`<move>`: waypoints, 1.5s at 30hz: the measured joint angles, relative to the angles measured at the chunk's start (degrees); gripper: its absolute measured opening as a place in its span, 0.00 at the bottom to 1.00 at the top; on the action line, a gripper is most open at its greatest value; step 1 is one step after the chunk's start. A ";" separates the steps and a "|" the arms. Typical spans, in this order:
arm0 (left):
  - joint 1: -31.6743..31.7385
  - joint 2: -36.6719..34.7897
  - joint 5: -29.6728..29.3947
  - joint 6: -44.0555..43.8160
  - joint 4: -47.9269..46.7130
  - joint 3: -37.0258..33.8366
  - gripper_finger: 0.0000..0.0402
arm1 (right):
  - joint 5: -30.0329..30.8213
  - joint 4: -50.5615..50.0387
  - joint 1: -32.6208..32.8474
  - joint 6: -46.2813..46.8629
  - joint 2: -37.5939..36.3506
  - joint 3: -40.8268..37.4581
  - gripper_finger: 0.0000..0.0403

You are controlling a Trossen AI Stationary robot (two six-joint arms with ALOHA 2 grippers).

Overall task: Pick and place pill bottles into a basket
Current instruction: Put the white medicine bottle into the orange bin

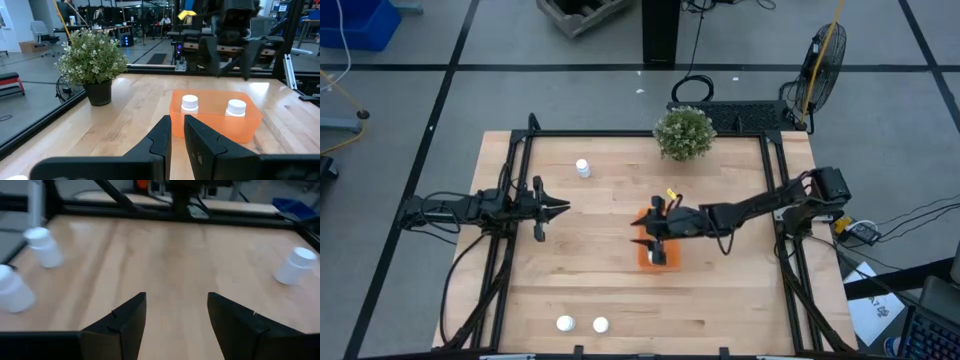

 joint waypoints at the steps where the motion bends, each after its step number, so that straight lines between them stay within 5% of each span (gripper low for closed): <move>1: 0.00 0.00 0.00 0.00 0.00 -0.02 0.14 | 0.03 -1.80 -0.45 -0.19 0.00 0.89 0.51; 3: 0.00 -0.01 0.00 0.00 0.00 -0.01 0.14 | -0.43 -3.26 -1.11 -0.10 0.00 1.73 0.51; 8: 0.00 -0.01 0.00 0.00 0.00 -0.02 0.14 | -14.51 -2.05 0.97 -1.63 0.07 1.94 0.50; 18: -0.01 -0.01 0.00 -0.01 0.00 -0.02 0.14 | -14.72 -3.68 8.99 -4.00 -1.14 2.00 0.48; 25: 0.00 -0.02 0.00 0.00 0.01 -0.02 0.14 | -1.36 -10.32 16.13 -0.80 -10.71 -4.88 0.33; 32: 0.00 -0.02 0.00 0.00 0.00 0.00 0.14 | 9.60 -9.67 22.57 4.44 -26.81 -17.46 0.03; 38: -0.02 0.00 0.00 0.00 -0.02 -0.02 0.14 | 14.07 -10.12 26.25 8.87 -40.88 -26.52 0.01; 45: -0.01 0.00 0.00 0.00 0.00 -0.02 0.14 | 10.40 -12.06 26.53 7.75 -57.07 -35.10 0.00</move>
